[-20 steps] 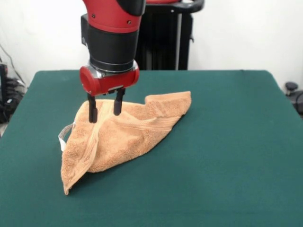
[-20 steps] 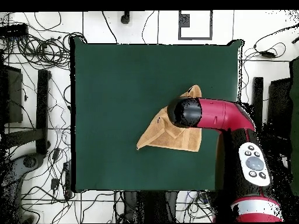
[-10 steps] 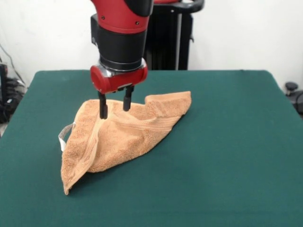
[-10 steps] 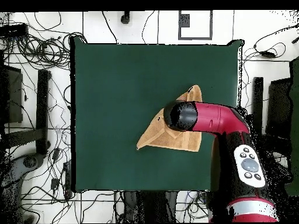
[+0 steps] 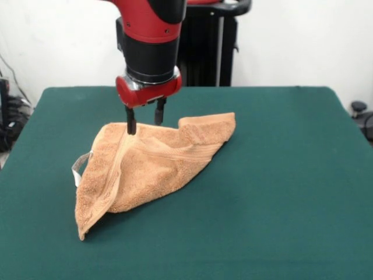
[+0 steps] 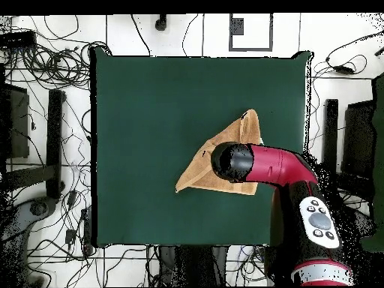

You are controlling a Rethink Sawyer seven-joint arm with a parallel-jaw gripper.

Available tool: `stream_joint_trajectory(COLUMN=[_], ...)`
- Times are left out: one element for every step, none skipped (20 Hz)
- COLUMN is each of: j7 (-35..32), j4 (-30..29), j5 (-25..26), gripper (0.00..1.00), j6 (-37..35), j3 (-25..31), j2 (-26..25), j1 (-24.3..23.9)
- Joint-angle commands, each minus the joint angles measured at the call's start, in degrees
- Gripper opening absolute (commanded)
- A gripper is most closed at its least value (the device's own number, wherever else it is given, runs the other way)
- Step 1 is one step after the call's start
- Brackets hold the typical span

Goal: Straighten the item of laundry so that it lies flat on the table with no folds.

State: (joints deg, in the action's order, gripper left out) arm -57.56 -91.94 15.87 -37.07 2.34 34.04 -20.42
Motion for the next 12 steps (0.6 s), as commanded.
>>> stream_joint_trajectory(j7=[-16.29, -16.39, -16.41, -16.5, -16.57, -16.6, -16.8, -16.85, -16.9, -17.0, -17.04, -17.04], j4=[-5.75, -5.79, -5.85, -6.0, -5.95, -6.15, -6.26, -6.4, -6.18, -6.16, -5.91, -5.94], j5=[-2.69, -2.72, -2.78, -2.84, -2.96, -2.95, -3.13, -3.17, -3.32, -3.37, -3.46, -3.57], gripper=[1.0, 1.0, 1.0, 1.0, 1.0, 1.0, 1.0, 1.0, 1.0, 1.0, 1.0, 1.0], j6=[2.03, 2.38, 2.81, 3.34, 3.59, 4.04, 4.39, 4.73, 4.85, 5.19, 5.44, 5.67], j3=[-0.12, -0.24, -0.24, -0.23, -0.27, -0.29, -0.32, -0.36, -0.34, -0.43, -0.48, -0.5], j2=[-2.73, -2.83, -2.96, -3.09, -3.14, -3.23, -3.25, -3.33, -3.53, -3.68, -3.94, -4.04], j1=[2.32, 2.36, 2.25, 2.18, 2.2, 2.14, 2.12, 2.08, 2.11, 2.13, 2.09, 2.05])
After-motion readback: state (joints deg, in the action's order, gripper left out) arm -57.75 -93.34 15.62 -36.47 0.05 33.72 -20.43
